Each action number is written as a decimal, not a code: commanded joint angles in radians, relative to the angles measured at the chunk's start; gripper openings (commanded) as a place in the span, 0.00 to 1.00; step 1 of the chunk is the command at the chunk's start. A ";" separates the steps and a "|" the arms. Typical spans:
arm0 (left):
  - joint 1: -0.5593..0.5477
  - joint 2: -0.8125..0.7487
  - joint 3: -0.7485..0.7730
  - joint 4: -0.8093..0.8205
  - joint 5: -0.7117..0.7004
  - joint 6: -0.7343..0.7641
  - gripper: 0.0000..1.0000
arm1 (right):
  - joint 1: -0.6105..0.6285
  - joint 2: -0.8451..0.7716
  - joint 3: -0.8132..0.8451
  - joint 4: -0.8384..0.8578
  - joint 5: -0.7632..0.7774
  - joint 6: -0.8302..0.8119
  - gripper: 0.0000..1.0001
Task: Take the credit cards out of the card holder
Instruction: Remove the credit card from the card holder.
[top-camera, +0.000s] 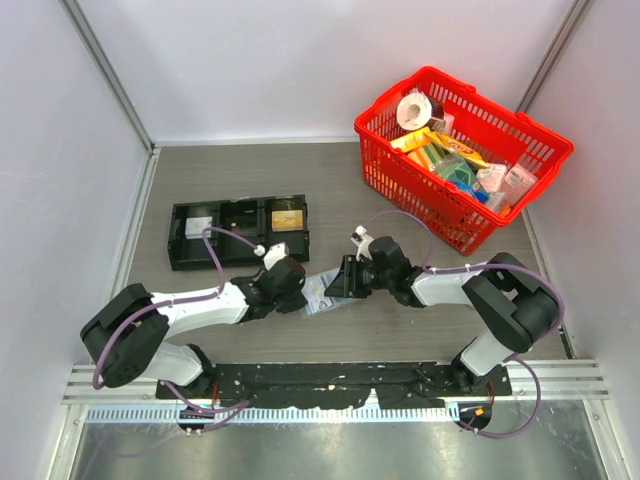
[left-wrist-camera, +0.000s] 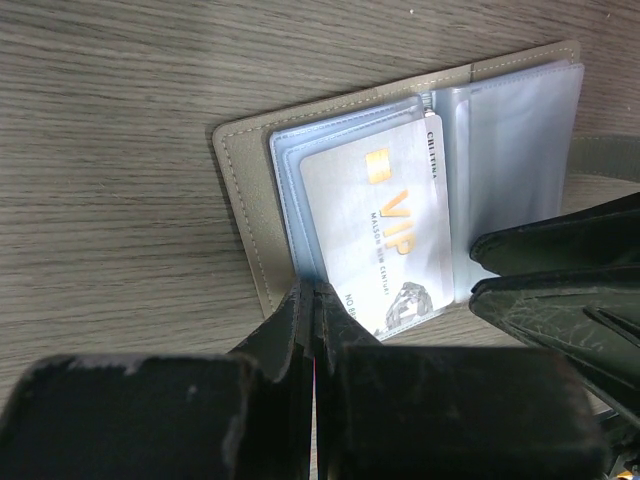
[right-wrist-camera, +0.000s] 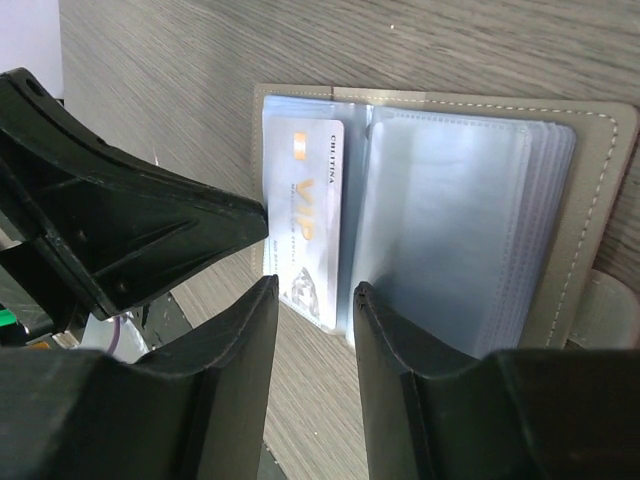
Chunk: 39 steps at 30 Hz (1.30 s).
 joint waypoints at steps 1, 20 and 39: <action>0.002 0.005 -0.023 0.003 0.011 -0.007 0.00 | 0.003 0.023 0.008 0.049 -0.011 -0.008 0.41; 0.002 0.022 -0.021 -0.005 0.026 0.008 0.00 | 0.016 0.095 0.007 0.237 -0.155 0.061 0.37; 0.002 0.033 0.016 -0.069 0.009 0.083 0.00 | 0.041 0.222 0.096 0.268 -0.210 0.078 0.37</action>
